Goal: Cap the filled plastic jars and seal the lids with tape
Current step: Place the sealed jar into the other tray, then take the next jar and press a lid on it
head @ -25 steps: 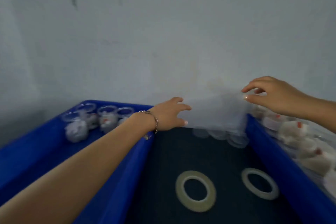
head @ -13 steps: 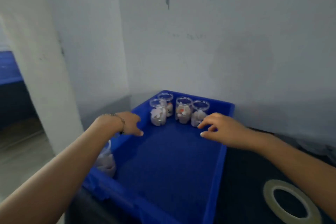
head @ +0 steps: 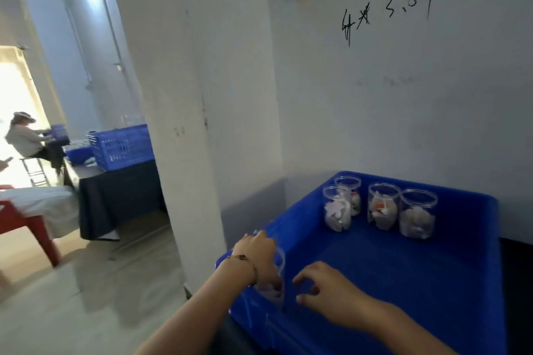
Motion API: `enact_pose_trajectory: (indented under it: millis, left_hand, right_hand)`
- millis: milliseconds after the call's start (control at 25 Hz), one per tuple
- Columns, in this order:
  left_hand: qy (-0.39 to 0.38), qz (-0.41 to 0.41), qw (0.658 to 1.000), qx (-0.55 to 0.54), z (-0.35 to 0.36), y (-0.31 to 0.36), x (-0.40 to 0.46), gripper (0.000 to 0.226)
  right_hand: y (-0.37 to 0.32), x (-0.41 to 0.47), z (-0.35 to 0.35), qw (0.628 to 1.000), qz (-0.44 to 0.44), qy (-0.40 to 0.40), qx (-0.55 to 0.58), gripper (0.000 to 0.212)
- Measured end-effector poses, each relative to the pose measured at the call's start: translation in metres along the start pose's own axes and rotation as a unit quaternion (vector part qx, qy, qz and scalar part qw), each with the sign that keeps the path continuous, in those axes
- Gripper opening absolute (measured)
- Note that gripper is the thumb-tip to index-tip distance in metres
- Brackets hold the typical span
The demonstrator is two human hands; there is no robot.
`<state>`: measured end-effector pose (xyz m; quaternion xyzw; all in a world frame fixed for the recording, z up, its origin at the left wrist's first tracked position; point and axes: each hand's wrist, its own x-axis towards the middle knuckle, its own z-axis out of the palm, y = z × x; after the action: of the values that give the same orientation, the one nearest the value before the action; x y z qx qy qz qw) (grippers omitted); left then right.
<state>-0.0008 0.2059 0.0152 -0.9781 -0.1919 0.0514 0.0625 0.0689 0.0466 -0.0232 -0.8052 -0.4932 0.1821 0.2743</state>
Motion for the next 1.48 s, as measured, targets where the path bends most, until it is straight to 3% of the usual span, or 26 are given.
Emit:
enact_pose_trajectory:
  millis: [120, 240, 280, 400, 480, 560, 640, 720, 800, 920, 1080, 1240, 1400, 1480]
  left_hand:
    - [0.072, 0.067, 0.992, -0.078, -0.027, 0.039, -0.005, 0.056]
    - [0.167, 0.172, 0.958, -0.16, -0.072, 0.11, -0.013, 0.035]
    - [0.203, 0.206, 0.942, -0.171, -0.089, 0.135, -0.015, 0.039]
    - [0.274, 0.264, 0.874, -0.302, -0.138, 0.205, -0.031, 0.098]
    - [0.234, 0.289, 0.844, -0.388, -0.155, 0.245, -0.036, 0.118]
    - [0.111, 0.327, 0.835, -0.428, -0.147, 0.284, -0.039, 0.112]
    - [0.012, 0.386, 0.797, -0.464, -0.113, 0.319, -0.041, 0.084]
    - [-0.034, 0.4, 0.793, -0.458, -0.072, 0.343, -0.043, 0.068]
    - [-0.072, 0.382, 0.821, -0.419, -0.04, 0.354, -0.042, 0.079]
    - [-0.087, 0.348, 0.866, -0.349, -0.018, 0.351, -0.03, 0.091]
    - [-0.116, 0.301, 0.882, -0.345, -0.005, 0.347, -0.014, 0.087]
    - [-0.206, 0.205, 0.866, -0.407, -0.005, 0.358, -0.001, 0.091]
    - [-0.243, 0.201, 0.858, -0.405, -0.004, 0.367, 0.015, 0.095]
    - [-0.235, 0.2, 0.853, -0.42, -0.003, 0.368, 0.02, 0.1]
  right_hand:
    - [-0.007, -0.027, -0.026, 0.993, -0.033, 0.089, 0.077, 0.047]
    - [0.002, -0.073, -0.074, 0.981, -0.042, 0.169, 0.084, 0.09]
    - [0.007, -0.092, -0.095, 0.977, -0.026, 0.205, 0.062, 0.098]
    - [0.02, -0.165, -0.162, 0.935, 0.065, 0.348, 0.016, 0.111]
    - [0.033, -0.213, -0.188, 0.898, 0.129, 0.42, 0.014, 0.117]
    - [0.052, -0.252, -0.189, 0.876, 0.158, 0.455, 0.014, 0.108]
    - [0.079, -0.283, -0.168, 0.878, 0.16, 0.452, 0.015, 0.085]
    - [0.104, -0.302, -0.134, 0.882, 0.228, 0.41, 0.042, 0.084]
    - [0.129, -0.315, -0.103, 0.892, 0.276, 0.341, 0.113, 0.095]
    - [0.165, -0.326, -0.091, 0.902, 0.276, 0.262, 0.204, 0.108]
    - [0.227, -0.327, -0.133, 0.885, 0.34, 0.307, 0.078, 0.084]
    - [0.294, -0.316, -0.188, 0.852, 0.416, 0.307, -0.077, 0.061]
    - [0.35, -0.302, -0.221, 0.829, 0.458, 0.224, -0.228, 0.037]
    - [0.373, -0.293, -0.225, 0.82, 0.484, 0.153, -0.265, 0.037]
